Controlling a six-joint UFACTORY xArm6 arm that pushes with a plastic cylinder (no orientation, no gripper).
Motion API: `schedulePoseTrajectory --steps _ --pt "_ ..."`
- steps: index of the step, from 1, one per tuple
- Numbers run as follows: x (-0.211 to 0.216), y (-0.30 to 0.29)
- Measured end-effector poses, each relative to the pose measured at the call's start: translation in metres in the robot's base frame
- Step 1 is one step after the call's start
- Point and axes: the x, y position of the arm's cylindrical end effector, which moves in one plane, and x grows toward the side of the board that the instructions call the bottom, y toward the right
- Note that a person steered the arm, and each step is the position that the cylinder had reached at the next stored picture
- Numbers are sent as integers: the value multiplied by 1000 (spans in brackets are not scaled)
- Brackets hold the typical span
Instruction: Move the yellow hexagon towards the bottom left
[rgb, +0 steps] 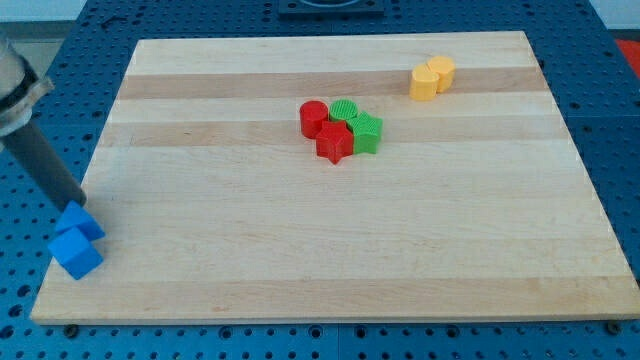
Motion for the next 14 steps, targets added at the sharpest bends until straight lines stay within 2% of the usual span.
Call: schedulePoseTrajectory --steps 2,3,4,6,7,8,10,12,14 --pt "2 -1" --pt "-43 16" --pt "-111 94" --pt "-284 289" --pt "-306 377" --pt "-302 381" --pt "-251 453" --pt "-187 455" --pt "-145 475"
